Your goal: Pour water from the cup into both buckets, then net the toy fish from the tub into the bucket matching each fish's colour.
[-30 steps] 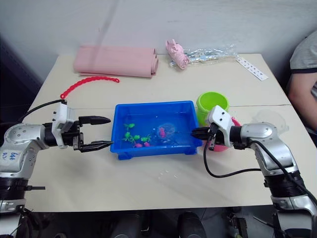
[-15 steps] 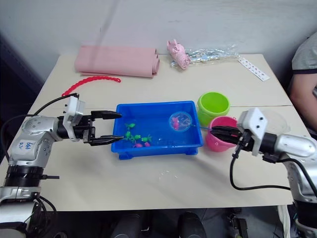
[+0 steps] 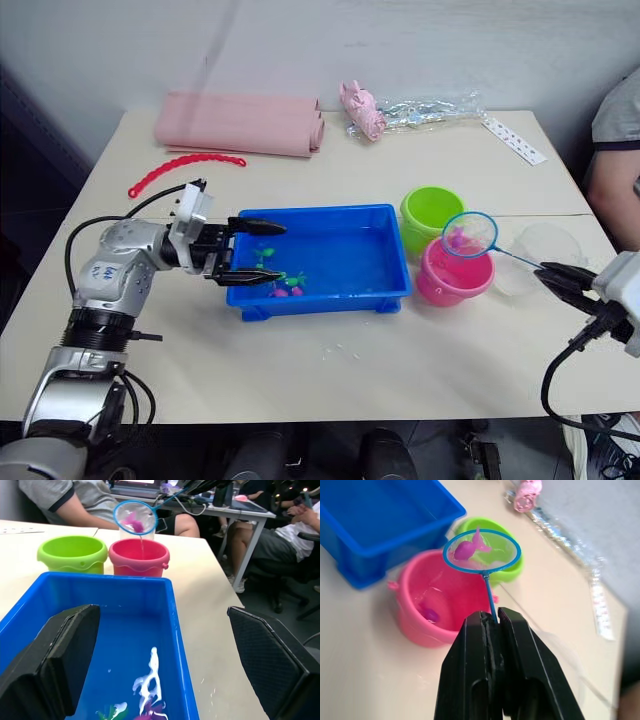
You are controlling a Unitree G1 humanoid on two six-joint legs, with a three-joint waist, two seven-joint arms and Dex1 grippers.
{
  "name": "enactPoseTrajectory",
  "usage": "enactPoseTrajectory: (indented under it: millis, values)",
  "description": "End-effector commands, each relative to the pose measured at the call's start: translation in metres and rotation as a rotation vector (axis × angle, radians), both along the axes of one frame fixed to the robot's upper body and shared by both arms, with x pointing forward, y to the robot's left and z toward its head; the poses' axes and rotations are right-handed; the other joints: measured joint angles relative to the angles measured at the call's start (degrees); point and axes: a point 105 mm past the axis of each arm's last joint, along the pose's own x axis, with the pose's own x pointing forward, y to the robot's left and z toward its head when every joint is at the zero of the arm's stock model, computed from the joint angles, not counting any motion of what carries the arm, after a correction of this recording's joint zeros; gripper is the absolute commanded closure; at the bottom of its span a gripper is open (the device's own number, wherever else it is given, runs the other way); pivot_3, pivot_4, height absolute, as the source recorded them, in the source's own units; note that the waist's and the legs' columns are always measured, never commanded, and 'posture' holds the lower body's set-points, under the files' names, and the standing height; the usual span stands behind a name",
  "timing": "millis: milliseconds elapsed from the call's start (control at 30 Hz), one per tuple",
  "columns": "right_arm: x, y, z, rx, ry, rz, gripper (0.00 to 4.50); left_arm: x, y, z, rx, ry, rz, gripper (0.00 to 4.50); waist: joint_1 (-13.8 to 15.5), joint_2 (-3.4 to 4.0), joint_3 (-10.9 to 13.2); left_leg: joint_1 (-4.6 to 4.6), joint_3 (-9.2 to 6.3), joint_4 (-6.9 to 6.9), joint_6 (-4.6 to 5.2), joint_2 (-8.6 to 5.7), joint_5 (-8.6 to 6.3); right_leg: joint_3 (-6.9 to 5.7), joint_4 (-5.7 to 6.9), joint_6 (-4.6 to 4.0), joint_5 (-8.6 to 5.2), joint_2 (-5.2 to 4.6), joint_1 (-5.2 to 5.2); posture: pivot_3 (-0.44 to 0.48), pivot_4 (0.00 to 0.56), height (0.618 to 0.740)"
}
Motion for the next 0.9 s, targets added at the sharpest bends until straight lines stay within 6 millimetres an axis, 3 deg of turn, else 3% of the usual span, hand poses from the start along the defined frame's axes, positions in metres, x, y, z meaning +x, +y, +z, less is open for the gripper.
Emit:
enactPoseTrajectory:
  millis: [33, 300, 667, 800, 867, 900]
  values:
    - [0.000, -0.008, 0.005, -0.179, -0.119, -0.044, 4.50, 0.000, -0.004, 0.007, -0.019, -0.013, -0.017, 0.04, 0.1, 0.00, 0.0, 0.00, -0.01, -0.01, 0.00, 0.00, 0.00, -0.01, 0.00, 0.00, 0.00, 0.00, 0.00, 0.000, 0.150, 0.740]
    - [-0.006, -0.001, -0.008, -0.476, -0.278, 0.008, 4.50, 0.005, -0.005, 0.006, -0.020, -0.020, -0.013, 0.04, 0.2, 0.00, 0.0, -0.01, 0.00, 0.03, -0.01, 0.00, 0.01, 0.00, -0.02, 0.00, 0.00, -0.01, 0.00, 0.000, 0.150, 0.740]
    - [-0.020, -0.011, -0.026, -0.811, -0.426, 0.038, 4.50, 0.005, -0.004, 0.001, -0.019, -0.018, -0.012, 0.04, 0.1, 0.00, 0.0, 0.02, -0.01, 0.01, -0.05, -0.01, 0.03, 0.04, -0.05, 0.00, 0.00, 0.00, 0.00, 0.000, 0.150, 0.740]
    - [-0.020, -0.009, -0.024, -0.820, -0.480, 0.039, 4.50, 0.005, -0.003, 0.000, -0.018, -0.016, -0.008, 0.04, 0.1, 0.00, 0.0, 0.02, -0.01, 0.01, -0.05, -0.01, 0.03, 0.05, -0.05, 0.00, 0.00, 0.00, 0.00, 0.000, 0.150, 0.740]
    - [-0.019, -0.007, -0.022, -0.774, -0.487, 0.031, 4.50, 0.005, -0.001, 0.000, -0.017, -0.018, -0.002, 0.04, 0.1, 0.01, 0.0, 0.03, -0.01, 0.01, -0.06, -0.01, 0.03, 0.06, -0.05, 0.00, 0.00, 0.00, 0.00, 0.000, 0.150, 0.740]
    - [-0.017, -0.003, -0.018, -0.656, -0.478, 0.010, 4.50, 0.006, 0.001, 0.001, -0.019, -0.019, 0.003, 0.04, 0.1, 0.00, 0.0, 0.03, 0.00, 0.01, -0.06, -0.01, 0.03, 0.06, -0.05, 0.00, 0.00, 0.00, 0.00, 0.000, 0.150, 0.740]
